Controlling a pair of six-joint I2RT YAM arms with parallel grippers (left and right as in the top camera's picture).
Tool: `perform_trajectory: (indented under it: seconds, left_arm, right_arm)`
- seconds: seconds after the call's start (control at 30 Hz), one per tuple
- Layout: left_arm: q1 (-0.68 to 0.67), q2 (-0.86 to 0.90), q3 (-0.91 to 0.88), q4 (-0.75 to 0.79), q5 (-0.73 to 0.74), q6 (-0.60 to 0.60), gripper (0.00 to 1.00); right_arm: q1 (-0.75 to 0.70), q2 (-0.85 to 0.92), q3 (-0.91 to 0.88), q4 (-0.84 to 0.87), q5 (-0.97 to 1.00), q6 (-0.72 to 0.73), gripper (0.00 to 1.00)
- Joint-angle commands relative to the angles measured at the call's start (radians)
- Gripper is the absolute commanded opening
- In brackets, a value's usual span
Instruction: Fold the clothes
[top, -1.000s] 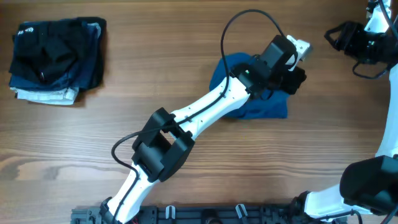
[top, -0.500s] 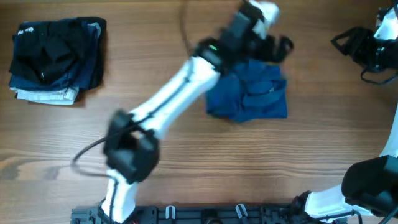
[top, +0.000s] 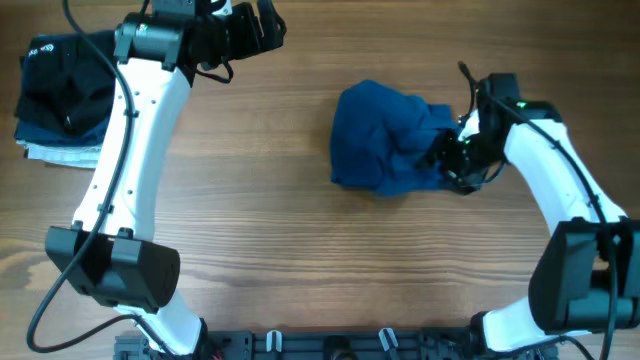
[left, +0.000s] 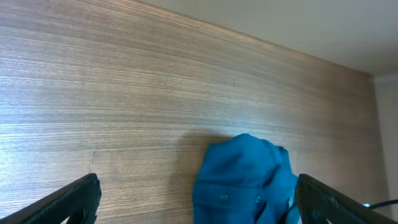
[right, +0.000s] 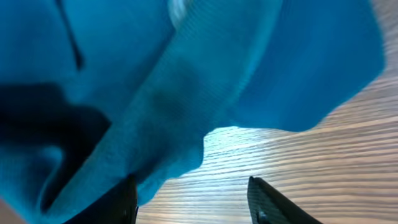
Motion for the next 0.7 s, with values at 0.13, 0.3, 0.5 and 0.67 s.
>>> perform_trajectory:
  seconds: [0.13,0.3,0.5,0.67]
  left_arm:
    - [0.000,-0.002,-0.002,-0.013,-0.029,0.013,1.00]
    - [-0.005,-0.002,-0.002,-0.014,-0.029,0.013,1.00]
    - [-0.005,-0.001,-0.002,-0.013,-0.030,0.013,1.00]
    - [-0.005,0.008,-0.002,-0.012,-0.033,0.013,1.00]
  right_arm:
    - [0.048,-0.005,-0.055,0.206,-0.005,0.238,0.62]
    - [0.035,-0.005,-0.055,0.277,0.014,0.234,0.59]
    - [0.000,-0.007,-0.051,0.222,0.025,0.121,0.04]
    - [-0.176,-0.086,-0.016,0.129,0.001,-0.083,0.04]
